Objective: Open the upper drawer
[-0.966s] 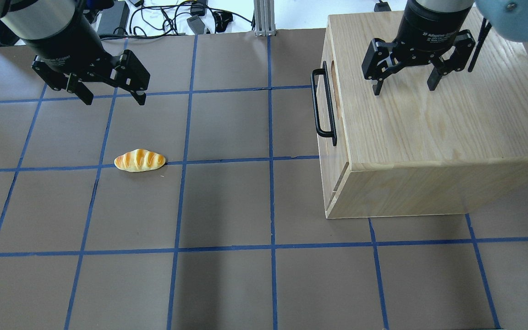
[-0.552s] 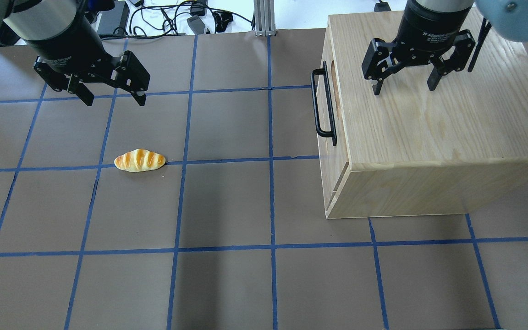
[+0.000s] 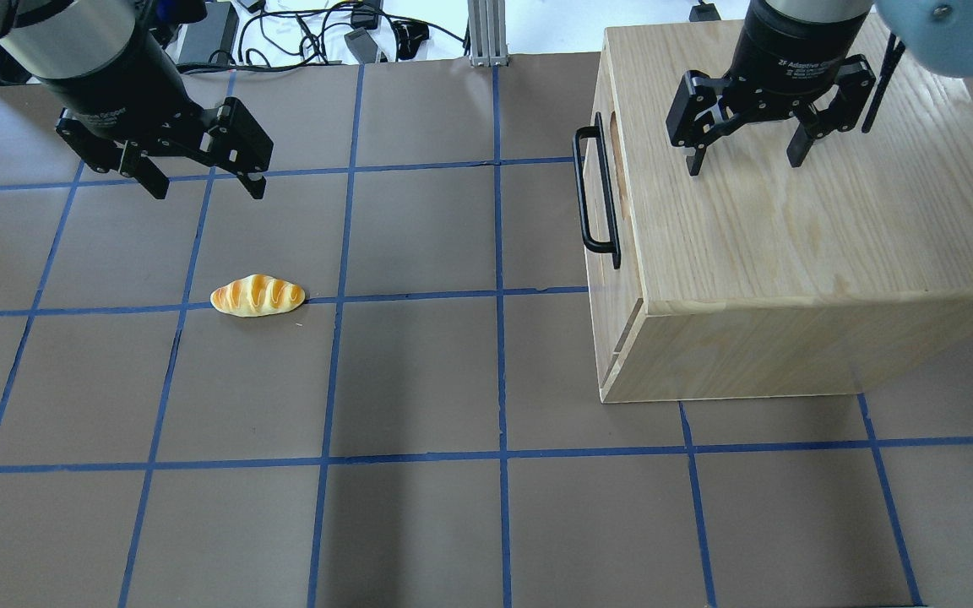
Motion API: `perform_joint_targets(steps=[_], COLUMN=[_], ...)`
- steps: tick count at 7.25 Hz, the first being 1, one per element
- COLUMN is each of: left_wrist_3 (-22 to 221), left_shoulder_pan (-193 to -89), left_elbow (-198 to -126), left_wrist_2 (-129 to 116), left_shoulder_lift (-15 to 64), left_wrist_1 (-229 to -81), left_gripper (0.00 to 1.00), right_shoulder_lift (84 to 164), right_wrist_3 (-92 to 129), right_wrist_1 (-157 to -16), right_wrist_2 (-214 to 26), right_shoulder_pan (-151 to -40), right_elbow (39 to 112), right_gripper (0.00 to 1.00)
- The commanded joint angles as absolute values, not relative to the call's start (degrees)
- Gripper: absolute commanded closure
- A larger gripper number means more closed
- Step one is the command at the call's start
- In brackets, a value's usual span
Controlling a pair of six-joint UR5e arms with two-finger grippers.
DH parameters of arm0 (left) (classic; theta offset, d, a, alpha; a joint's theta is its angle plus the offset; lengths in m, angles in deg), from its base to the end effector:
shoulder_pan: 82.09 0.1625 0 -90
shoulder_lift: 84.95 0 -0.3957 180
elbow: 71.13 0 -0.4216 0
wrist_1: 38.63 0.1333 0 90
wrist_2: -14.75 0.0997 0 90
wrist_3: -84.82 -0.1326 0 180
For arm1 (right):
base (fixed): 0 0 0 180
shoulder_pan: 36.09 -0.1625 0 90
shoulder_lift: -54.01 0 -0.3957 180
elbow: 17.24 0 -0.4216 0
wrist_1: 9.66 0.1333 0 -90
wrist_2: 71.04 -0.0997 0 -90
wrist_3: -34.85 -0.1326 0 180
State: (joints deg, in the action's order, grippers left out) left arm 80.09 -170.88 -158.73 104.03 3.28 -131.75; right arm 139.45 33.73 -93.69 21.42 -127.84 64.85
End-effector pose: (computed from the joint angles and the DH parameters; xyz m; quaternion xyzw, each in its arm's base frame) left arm -0.1242 -0.5131 0.4579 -0.0308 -0.9995 0.0095 0.0058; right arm 0.1442 -0.5417 0.4447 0.0060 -0.9995 -0.0223 0.0220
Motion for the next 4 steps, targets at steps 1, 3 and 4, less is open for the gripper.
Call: perform_joint_targets(steps=[1,3,4], left_wrist_3=[80.94,81.04,81.39], left_shoulder_pan=[-170.43,-170.42,-170.60], left_elbow=[-161.30,-160.43,-158.60], left_wrist_2=[103.95,104.04,106.13], left_shoulder_lift=[2.50,3.63,4.60], left_wrist_1=[-129.53,-129.07,-129.07], left_gripper=[0.00,0.00,0.00], right_shoulder_lift=[139.44,139.44,139.44], right_wrist_3=[33.71,33.80,33.80], right_wrist_1=[-93.69,-93.69,-93.69], right_wrist_2=[21.42,21.42,21.42], right_shoulder_pan=[-127.84,-127.84,-127.76], right_elbow=[64.85,64.85,64.85], right_gripper=[0.00,0.00,0.00])
